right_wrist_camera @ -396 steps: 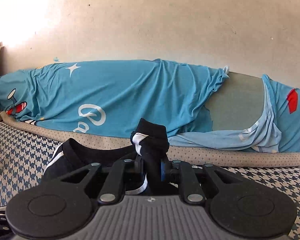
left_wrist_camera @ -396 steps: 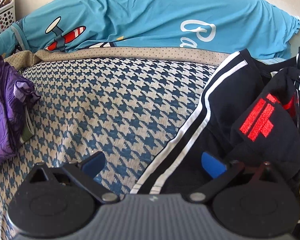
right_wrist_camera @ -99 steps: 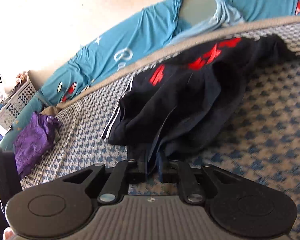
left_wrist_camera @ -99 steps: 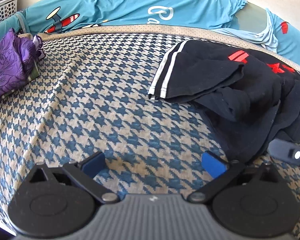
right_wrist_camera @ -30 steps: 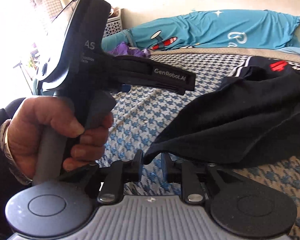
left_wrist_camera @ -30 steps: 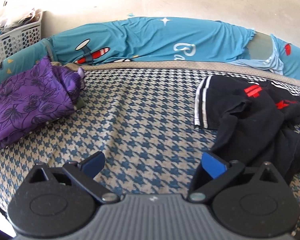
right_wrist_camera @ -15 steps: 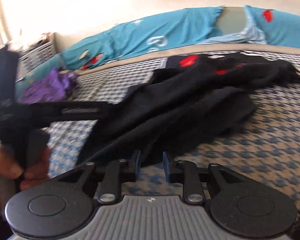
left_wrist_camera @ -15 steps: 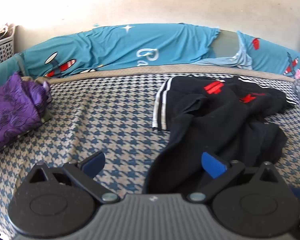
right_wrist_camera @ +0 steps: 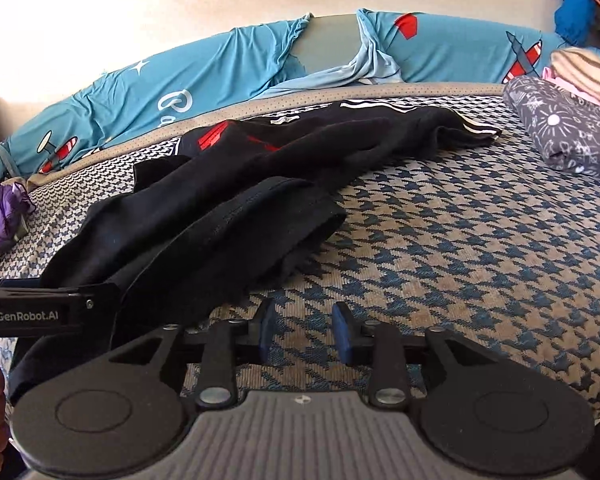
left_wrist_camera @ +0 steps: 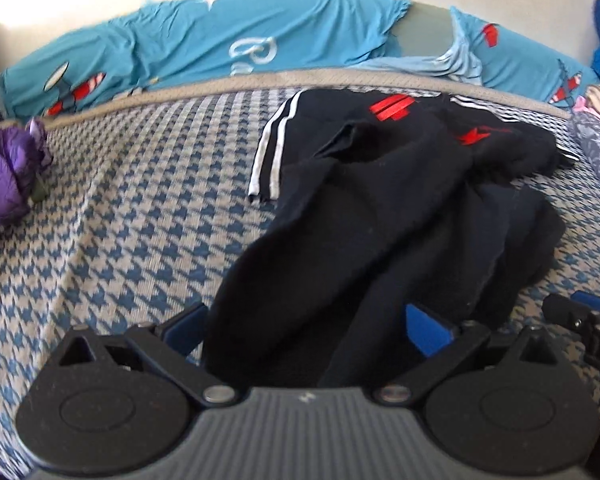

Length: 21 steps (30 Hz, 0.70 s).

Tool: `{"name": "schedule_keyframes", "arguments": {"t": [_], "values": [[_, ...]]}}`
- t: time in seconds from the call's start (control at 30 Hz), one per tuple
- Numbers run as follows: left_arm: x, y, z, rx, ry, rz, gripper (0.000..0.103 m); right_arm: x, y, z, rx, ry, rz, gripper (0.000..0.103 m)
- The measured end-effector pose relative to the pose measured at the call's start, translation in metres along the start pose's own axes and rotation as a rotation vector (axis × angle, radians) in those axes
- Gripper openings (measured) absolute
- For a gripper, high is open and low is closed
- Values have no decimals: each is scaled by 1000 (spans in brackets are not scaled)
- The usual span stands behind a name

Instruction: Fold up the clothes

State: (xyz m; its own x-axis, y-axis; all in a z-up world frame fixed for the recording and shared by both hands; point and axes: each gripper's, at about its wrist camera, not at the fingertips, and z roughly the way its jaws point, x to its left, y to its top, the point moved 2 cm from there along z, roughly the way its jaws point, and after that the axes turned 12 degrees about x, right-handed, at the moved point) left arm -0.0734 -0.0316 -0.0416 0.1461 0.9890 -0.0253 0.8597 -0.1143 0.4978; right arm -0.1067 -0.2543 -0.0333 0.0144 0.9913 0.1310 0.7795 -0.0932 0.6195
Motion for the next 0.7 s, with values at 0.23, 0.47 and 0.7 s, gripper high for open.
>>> {"name": "schedule_keyframes", "arguments": {"t": [0.23, 0.47, 0.7], "values": [[8, -2, 6, 19, 21, -25, 103, 21, 7, 22, -55, -34, -129, 41], [7, -3, 7, 14, 29, -19, 103, 27, 19, 36, -88, -18, -131, 30], [7, -3, 6, 11, 29, -21, 103, 30, 19, 28, -111, 18, -129, 8]]}}
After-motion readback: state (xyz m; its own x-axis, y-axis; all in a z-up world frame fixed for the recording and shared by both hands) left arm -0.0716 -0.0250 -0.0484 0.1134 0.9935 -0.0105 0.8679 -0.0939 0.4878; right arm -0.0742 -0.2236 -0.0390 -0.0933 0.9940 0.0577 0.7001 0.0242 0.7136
